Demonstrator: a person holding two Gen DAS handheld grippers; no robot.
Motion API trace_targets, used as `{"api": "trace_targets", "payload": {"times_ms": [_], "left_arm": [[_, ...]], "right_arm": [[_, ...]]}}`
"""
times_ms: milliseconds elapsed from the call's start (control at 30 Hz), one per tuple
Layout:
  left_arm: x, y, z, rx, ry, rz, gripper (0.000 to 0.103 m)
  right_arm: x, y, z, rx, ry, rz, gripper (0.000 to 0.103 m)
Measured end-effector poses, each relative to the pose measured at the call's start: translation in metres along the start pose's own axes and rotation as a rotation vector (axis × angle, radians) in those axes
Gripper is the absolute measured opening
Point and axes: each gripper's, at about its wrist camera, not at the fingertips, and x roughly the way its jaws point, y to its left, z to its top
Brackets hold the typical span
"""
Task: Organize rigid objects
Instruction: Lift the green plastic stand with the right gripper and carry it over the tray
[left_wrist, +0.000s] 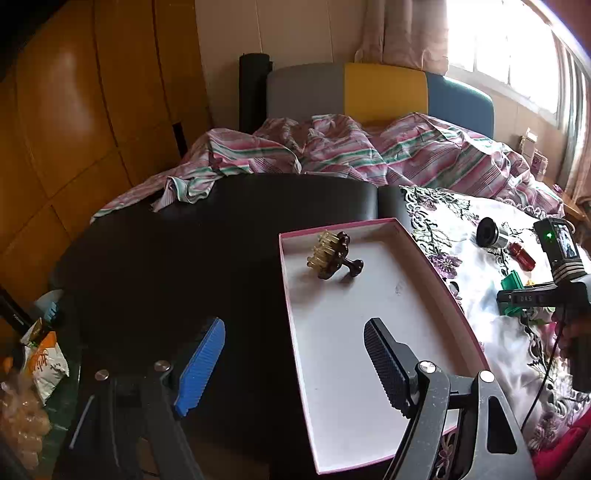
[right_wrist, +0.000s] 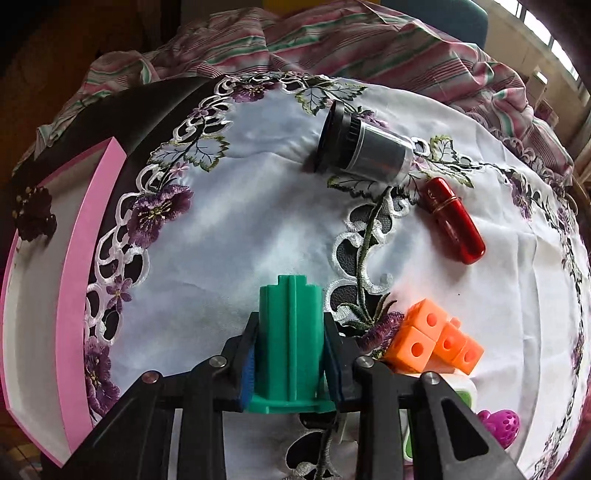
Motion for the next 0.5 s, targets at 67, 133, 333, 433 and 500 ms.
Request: {"api": "trace_targets", "payload": {"times_ms": [67,133,333,433,500], "left_arm": [[-0.005,0.001,0.000,0.001,-0.011,0.008,0.079],[-0.010,0.002,-0.001,0.004,-0.023,0.016,0.079],[-0.025,0.006,-0.002,0.011,-0.061,0.035,0.079],[-0.030,0.008,-0.003,0.011,-0.072,0.042,0.080],[-0.032,0.010,-0.004,0.012,-0.078,0.048,0.080]], "right_arm": [[-0.001,0.000,-0.001,0.007,0.001,0.000,0.030],[-0.001,0.000,-0.001,0.008,0.003,-0.005,0.030],[-0.003,0.008,-0.001,0.002,-0.009,-0.045,0.030],[-0.006,0.017,-0.003,-0.005,-0.032,-0.068,0.029],[-0.011,0.023,-0.004,-0.006,-0.056,-0.060,0.029]]}}
